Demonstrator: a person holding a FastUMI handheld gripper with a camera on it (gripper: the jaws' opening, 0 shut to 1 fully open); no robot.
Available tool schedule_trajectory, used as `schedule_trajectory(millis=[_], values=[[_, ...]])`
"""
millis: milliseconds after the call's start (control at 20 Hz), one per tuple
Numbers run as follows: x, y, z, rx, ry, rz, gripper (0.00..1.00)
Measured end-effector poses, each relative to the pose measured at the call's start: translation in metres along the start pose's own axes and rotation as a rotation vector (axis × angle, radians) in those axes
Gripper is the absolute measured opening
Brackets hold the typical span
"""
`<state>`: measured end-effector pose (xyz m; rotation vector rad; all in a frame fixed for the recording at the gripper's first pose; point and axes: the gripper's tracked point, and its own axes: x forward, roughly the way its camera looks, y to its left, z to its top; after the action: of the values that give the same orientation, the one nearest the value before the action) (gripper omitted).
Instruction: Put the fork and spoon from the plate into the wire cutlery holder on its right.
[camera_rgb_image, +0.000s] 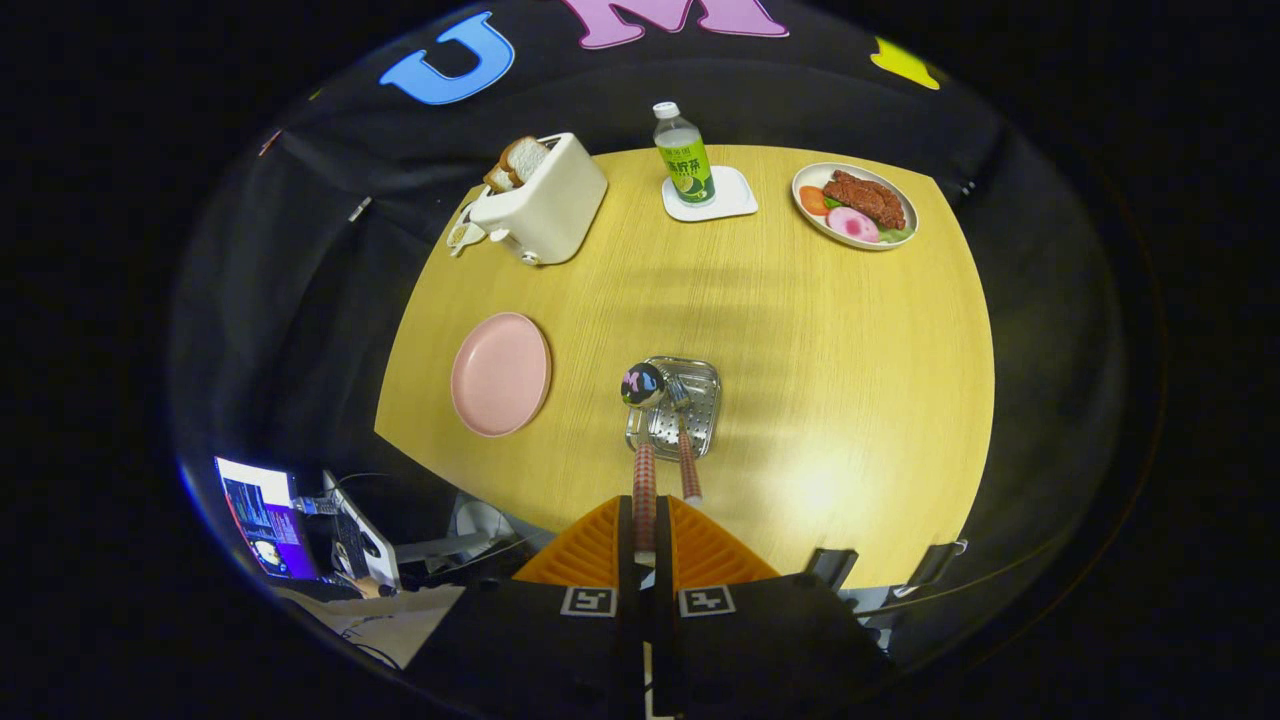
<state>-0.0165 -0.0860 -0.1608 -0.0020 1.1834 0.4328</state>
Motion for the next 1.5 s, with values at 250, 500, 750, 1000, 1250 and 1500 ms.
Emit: schedule_trajectory(millis=[250, 500, 750, 1000, 1250, 1500], values=[[0.012, -0.011, 0.000, 0.005, 0.069, 0.028, 0.08], [0.005, -0.019, -0.008, -0.004, 0.097, 0.037, 0.08], [0.026, -0.023, -0.003, -0.020, 0.126, 0.012, 0.08], [0.053, -0.030, -0.003, -0.051, 0.176, -0.033, 0.08], [0.065, -0.035, -0.004, -0.038, 0.199, -0.066, 0.12], [0.064, -0.032, 0.004, -0.004, 0.156, -0.067, 0.38]])
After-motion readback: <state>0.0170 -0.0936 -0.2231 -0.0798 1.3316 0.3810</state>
